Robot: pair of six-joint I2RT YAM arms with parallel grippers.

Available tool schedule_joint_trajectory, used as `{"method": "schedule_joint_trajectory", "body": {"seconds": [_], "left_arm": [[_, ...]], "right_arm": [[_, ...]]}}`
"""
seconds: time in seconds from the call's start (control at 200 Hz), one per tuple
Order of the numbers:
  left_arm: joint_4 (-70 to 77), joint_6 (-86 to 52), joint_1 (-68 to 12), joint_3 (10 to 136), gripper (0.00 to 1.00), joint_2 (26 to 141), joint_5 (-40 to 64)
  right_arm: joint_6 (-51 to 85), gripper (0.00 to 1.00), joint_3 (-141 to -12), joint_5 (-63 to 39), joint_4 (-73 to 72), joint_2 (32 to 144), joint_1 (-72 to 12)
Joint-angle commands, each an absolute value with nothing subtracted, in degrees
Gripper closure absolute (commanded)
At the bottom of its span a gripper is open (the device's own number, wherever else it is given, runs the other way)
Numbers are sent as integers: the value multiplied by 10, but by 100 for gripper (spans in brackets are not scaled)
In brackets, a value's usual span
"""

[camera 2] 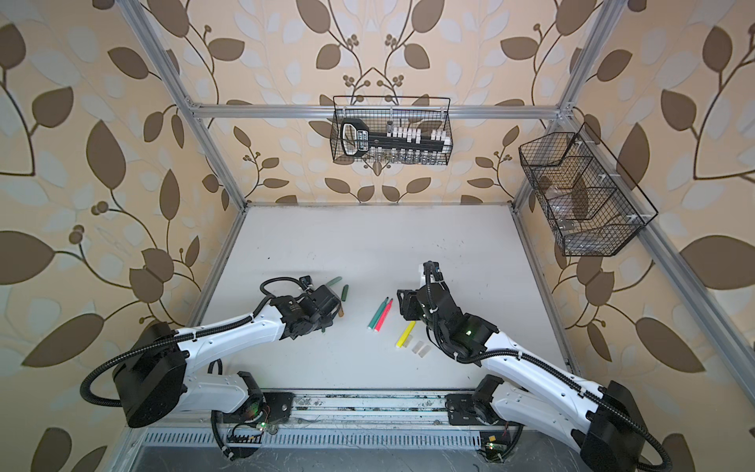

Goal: Insert pens into pen caps
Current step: Move the pen to the center of the table.

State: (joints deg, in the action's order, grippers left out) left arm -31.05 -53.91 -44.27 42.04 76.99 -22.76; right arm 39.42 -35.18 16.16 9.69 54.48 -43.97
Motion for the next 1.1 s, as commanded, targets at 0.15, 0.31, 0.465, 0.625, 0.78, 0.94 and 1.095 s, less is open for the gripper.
{"method": "schedule_joint_trajectory", "body": {"seconds": [0.15,0.31,0.465,0.625,0.78,0.94,1.095], "left_arm": [[-283,-524,-437,438,71,802,-216],[-273,-521,-434,440,71,820,-210],[-272,-521,-428,443,74,858,-211],[-259,-521,-416,432,74,873,-205],[-236,-504,-412,426,77,887,-185],[-233,-504,-406,426,78,902,-184],[-233,-503,-398,424,80,909,-184]], "right_arm": [[398,45,-343,143,96,545,-430],[398,45,-342,141,96,545,-430],[399,46,-338,141,98,542,-429],[399,45,-336,140,103,536,-428],[402,45,-332,140,104,530,-429],[403,45,-331,138,103,526,-430],[405,45,-331,137,103,527,-431]]}}
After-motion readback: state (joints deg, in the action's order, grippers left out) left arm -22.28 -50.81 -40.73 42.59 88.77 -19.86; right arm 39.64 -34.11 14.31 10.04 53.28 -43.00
